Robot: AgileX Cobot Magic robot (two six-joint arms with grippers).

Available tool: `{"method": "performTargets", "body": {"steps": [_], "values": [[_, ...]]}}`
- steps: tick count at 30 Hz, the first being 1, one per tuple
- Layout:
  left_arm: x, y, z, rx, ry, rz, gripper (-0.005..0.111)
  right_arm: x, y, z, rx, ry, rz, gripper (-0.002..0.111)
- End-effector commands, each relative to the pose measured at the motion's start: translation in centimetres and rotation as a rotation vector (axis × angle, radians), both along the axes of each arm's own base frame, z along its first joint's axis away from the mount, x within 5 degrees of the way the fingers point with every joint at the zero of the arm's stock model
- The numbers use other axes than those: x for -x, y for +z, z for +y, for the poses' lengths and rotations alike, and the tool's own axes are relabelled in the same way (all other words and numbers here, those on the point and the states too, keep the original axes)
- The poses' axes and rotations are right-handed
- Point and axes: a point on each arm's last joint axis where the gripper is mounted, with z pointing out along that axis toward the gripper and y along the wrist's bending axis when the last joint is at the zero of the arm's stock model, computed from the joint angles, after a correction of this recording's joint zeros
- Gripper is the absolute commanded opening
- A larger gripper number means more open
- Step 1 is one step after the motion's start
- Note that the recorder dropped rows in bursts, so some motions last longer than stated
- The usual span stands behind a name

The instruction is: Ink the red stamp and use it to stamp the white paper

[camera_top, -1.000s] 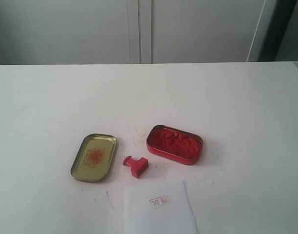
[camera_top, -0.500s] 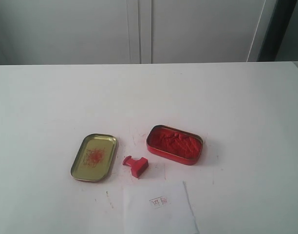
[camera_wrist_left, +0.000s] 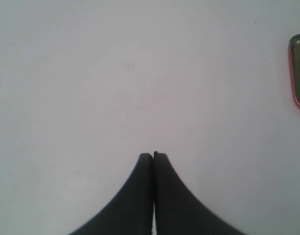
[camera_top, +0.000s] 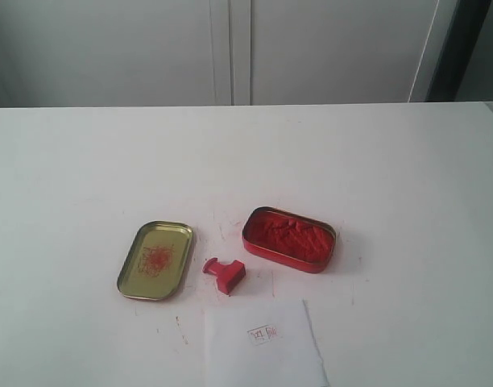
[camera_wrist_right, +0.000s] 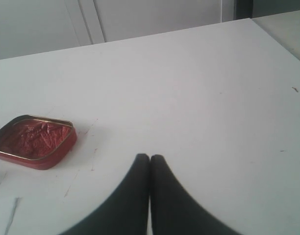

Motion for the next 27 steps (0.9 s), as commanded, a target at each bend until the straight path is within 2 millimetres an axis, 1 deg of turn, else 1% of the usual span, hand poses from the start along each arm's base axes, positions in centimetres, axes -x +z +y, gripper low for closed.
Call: {"method": "performTargets", "body": {"steps": [1,8,11,27], "values": [[0.6,-1.5,0.0,-0.008,0.005,-0.075,0.000,0.0,0.0,0.0,0.001,-0.002,-0.013,0.000],[1.5,-3.9,0.1,-0.026,0.005,-0.164,0.000,0.0,0.0,0.0,0.001,-0.002,-0.013,0.000],[1.7,-4.5,0.1,-0.034,0.015,-0.178,0.000,0.0,0.0,0.0,0.001,-0.002,-0.013,0.000],[1.7,-4.6,0.2,-0.037,0.035,-0.172,0.000,0.0,0.0,0.0,0.001,-0.002,-0.013,0.000]]}}
